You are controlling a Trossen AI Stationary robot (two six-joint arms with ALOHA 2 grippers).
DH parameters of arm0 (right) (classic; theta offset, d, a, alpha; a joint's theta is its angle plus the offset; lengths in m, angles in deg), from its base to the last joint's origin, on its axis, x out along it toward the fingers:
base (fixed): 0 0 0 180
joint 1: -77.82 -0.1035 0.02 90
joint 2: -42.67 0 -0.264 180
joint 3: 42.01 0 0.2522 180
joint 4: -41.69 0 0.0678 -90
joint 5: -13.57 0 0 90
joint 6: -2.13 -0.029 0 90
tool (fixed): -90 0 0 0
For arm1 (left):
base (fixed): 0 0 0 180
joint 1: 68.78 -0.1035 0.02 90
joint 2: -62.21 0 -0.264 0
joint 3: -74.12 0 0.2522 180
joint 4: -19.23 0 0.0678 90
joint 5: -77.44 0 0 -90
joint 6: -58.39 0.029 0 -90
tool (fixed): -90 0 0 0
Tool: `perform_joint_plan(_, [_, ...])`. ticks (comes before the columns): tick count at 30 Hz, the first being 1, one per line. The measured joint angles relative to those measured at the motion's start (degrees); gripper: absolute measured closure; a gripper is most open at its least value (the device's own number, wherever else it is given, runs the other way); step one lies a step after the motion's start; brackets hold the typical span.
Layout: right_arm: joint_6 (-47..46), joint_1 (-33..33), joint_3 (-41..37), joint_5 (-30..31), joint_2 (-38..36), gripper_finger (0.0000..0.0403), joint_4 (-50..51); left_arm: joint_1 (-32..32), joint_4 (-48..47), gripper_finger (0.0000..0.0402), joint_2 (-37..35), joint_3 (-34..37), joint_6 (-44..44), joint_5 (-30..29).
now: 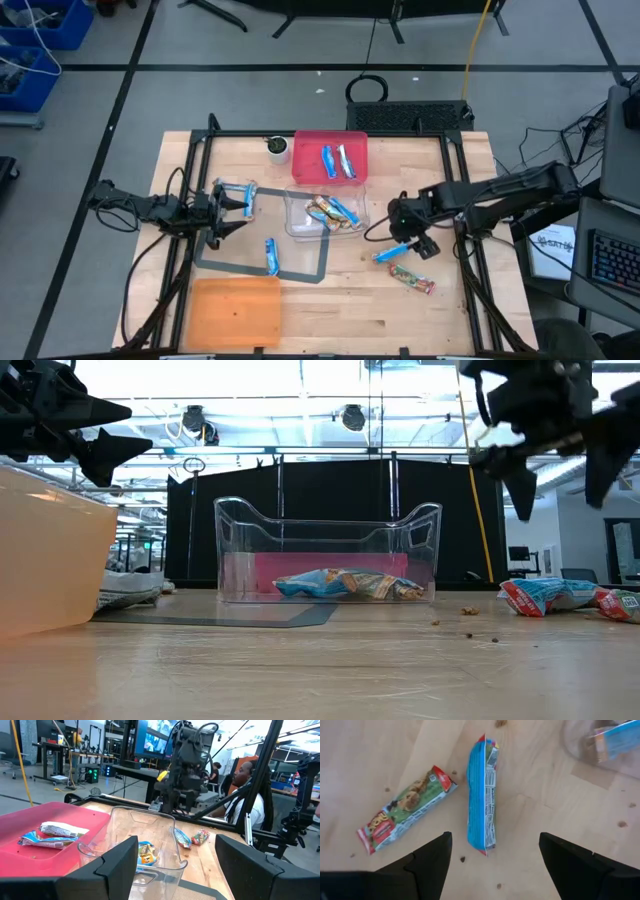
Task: Pick and place Granola Bars by type
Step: Put the top red granola bar into the orange bin
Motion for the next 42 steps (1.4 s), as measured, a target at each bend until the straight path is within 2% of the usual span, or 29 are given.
perform_joint_plan(13, [-3.5, -3.2, -10.6, -1.1, 0.8, 0.011, -12.3, 0.0, 0.0, 0.0133, 0.0, 0.0, 0.0, 0.0])
perform_joint_plan(26, [-6.2, -3.2, -18.6, -4.1, 0.8, 0.011, -22.7, 0.0, 0.0, 0.0133, 0.0, 0.0, 0.0, 0.0])
perform_joint_plan(34, [-6.2, -3.2, -19.7, -4.1, 0.8, 0.0114, -25.1, 0.0, 0.0, 0.0133, 0.0, 0.0, 0.0, 0.0])
perform_joint_plan(42, [-7.0, -3.2, -19.7, -4.4, 2.5, 0.015, -26.3, 0.0, 0.0, 0.0133, 0.0, 0.0, 0.0, 0.0])
